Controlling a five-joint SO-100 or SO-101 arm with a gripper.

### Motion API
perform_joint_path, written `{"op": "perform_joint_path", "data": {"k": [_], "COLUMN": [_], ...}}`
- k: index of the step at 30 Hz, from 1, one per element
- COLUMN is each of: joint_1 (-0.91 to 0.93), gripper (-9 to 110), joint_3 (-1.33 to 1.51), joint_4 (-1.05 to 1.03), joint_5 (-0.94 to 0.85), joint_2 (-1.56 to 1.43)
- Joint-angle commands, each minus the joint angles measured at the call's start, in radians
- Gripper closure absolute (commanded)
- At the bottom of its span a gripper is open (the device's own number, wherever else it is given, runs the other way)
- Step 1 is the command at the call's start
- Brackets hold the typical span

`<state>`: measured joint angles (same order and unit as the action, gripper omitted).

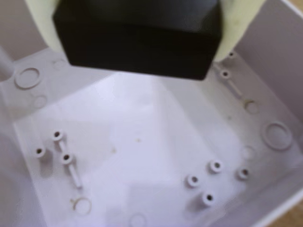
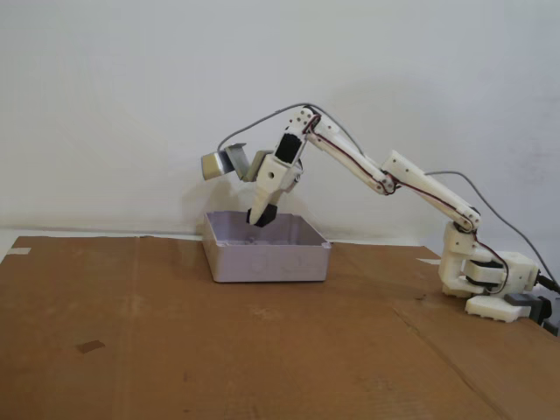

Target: Grasp a block and put it in the box.

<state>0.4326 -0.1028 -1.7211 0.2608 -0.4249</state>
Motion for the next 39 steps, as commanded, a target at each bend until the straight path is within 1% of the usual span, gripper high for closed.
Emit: {"op": "perform_joint_path", "data": {"k": [1, 22, 39], "joint_1": [0.02, 0.012, 0.012], "gripper": [86, 86, 86], "joint_3": [-0.104, -0.104, -0.104], "joint_4": [-0.026, -0.025, -0.038], "joint_5": [-0.009, -0.008, -0.008], "joint_2": [-0.044, 0.049, 0.052]}}
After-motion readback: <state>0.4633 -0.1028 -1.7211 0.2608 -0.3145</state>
